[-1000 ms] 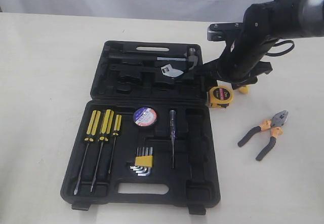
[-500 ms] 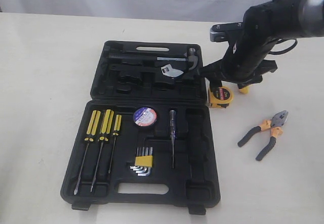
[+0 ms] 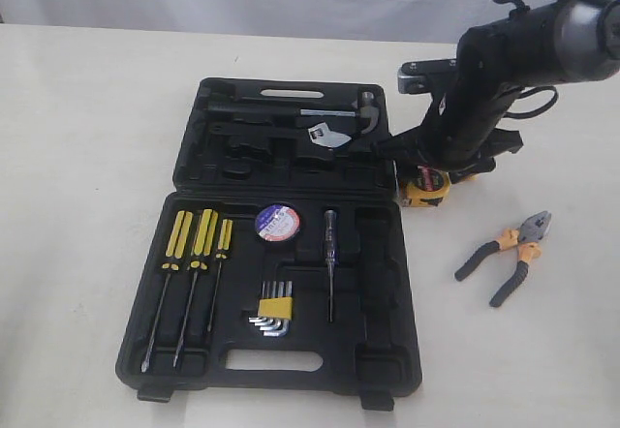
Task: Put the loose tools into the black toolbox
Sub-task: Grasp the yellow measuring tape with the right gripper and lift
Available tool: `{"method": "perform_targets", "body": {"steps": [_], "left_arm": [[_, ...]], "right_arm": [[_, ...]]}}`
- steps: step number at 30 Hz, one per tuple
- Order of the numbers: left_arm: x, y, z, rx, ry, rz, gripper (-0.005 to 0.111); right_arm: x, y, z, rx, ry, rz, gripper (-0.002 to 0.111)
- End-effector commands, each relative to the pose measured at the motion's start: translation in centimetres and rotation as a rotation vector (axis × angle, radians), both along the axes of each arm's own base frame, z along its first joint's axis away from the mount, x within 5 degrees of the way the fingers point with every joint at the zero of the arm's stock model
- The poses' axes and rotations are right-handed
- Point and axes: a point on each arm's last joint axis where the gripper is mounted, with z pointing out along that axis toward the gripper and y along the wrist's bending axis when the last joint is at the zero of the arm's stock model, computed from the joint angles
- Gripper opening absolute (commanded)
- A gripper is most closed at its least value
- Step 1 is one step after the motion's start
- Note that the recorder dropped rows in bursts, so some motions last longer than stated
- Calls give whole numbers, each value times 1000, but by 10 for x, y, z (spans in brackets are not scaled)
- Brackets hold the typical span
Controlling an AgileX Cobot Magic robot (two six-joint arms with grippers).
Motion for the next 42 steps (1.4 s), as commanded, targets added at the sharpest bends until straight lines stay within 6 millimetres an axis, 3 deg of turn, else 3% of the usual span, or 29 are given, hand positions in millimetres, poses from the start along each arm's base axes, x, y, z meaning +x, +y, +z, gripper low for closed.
{"method": "perform_targets", "body": {"steps": [1,12,20,24,29,36,41,42], "left_arm": [[0,0,1,4,-1,-5,0],[0,0,1,4,-1,-5,0],[0,0,1,4,-1,-5,0],[0,0,1,4,-1,-5,0],[0,0,1,4,-1,-5,0],[0,0,1,4,-1,-5,0],[0,0,1,4,-1,-5,0],[0,0,1,4,-1,-5,0]], "right_arm": [[0,-1,-3,18,9,-24,66],[0,-1,-3,21,1,-28,64],[0,-1,-3,18,12,-27,16],[-1,-1,1,17,4,-21,-1],[-2,-2,18,27,-36,-21,-1],[-10,2,65,114,-129,-65,-1],[-9,13,76,186,-143,-90,-1],[-6,23,78,188,-143,-63,-1]]}}
